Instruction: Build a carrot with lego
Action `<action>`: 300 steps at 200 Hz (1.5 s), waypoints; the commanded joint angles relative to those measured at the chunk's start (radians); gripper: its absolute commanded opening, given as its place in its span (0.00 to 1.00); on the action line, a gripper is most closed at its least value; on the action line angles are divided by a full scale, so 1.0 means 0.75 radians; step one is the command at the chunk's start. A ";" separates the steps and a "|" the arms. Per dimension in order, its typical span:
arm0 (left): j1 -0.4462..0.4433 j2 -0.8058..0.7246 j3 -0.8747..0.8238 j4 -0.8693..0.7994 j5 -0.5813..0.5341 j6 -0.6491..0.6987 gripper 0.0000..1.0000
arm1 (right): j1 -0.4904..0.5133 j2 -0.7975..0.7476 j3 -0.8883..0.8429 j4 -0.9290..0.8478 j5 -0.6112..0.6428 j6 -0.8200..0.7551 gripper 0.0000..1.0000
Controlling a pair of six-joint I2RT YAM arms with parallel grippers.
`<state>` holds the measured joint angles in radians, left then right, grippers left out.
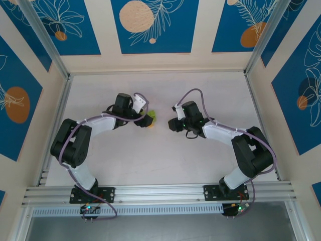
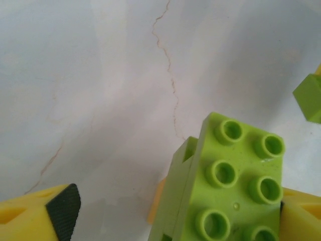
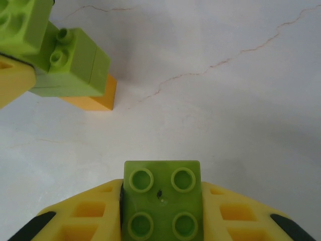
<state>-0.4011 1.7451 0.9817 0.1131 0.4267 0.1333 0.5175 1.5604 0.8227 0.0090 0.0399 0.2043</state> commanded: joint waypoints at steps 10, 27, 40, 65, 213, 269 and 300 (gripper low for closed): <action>0.017 0.032 0.058 -0.026 0.092 0.023 0.74 | -0.001 0.007 0.022 -0.020 -0.043 -0.020 0.25; 0.017 0.029 0.057 -0.030 0.096 0.026 0.69 | -0.001 0.008 0.022 -0.020 -0.047 -0.021 0.25; 0.017 0.023 0.051 -0.032 0.099 0.028 0.67 | -0.002 0.009 0.020 -0.020 -0.048 -0.021 0.24; 0.017 0.010 0.036 -0.037 0.102 0.033 0.62 | -0.003 0.010 0.016 -0.013 -0.052 -0.016 0.24; 0.017 -0.203 -0.063 -0.253 0.370 0.088 0.30 | -0.158 0.096 0.460 -0.516 -0.744 -0.394 0.22; 0.017 -0.328 0.016 -0.539 0.690 0.171 0.30 | -0.165 0.205 0.764 -0.959 -1.041 -0.650 0.20; 0.017 -0.307 0.156 -0.848 0.790 0.340 0.26 | -0.202 0.250 0.896 -1.140 -1.131 -0.740 0.19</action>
<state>-0.4000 1.5200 1.0069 -0.3088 0.8814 0.2592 0.3920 1.7134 1.4078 -0.6624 -0.6785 -0.2523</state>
